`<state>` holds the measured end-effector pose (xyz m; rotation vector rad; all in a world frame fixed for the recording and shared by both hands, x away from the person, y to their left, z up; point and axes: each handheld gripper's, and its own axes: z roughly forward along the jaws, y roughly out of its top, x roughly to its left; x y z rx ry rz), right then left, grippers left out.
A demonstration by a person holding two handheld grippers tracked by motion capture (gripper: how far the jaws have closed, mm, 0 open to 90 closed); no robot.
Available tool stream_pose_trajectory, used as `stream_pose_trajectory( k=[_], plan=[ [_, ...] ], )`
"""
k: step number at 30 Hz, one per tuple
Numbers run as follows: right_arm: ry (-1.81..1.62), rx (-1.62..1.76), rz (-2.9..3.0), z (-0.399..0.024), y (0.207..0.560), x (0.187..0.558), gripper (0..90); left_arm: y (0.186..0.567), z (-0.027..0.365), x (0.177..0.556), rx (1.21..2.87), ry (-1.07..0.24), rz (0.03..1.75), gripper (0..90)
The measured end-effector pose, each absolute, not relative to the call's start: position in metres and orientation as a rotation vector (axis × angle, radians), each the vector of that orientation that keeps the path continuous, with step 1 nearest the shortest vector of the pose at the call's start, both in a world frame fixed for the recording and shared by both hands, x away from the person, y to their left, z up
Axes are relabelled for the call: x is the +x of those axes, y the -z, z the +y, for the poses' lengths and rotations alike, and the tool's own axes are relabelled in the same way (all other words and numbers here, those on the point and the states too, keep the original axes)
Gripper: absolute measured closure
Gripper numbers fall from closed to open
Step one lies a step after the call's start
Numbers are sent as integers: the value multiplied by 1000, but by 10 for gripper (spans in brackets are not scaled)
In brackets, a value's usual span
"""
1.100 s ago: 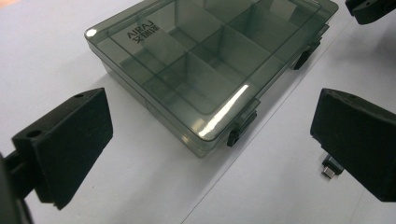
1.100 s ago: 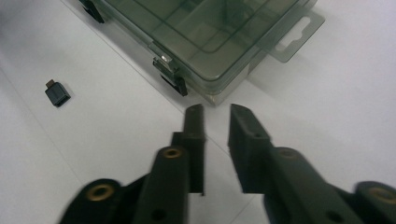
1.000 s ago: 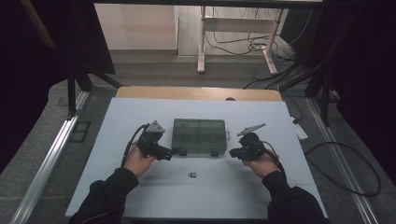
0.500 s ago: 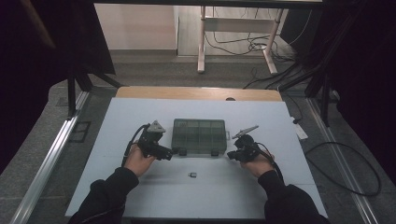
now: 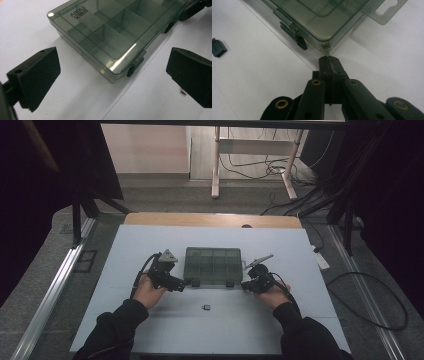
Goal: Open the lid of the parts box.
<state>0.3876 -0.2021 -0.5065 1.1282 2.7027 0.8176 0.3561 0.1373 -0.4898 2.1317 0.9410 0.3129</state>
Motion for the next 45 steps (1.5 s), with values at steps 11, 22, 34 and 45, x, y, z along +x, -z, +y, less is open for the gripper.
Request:
stream_pose_trajectory(
  k=[11, 22, 34, 45],
  plan=[
    [-858, 1111, 2678, -205, 499, 385, 891, 490, 138, 357, 2141, -299, 946, 1],
    [-890, 1113, 2661, -209, 494, 384, 891, 488, 143, 358, 2119, -292, 967, 0],
    [-926, 1113, 2650, -211, 490, 383, 891, 486, 145, 358, 2084, -260, 986, 0],
    [-991, 1086, 2595, -211, 481, 378, 891, 481, 160, 360, 2055, -270, 1015, 7]
  ],
)
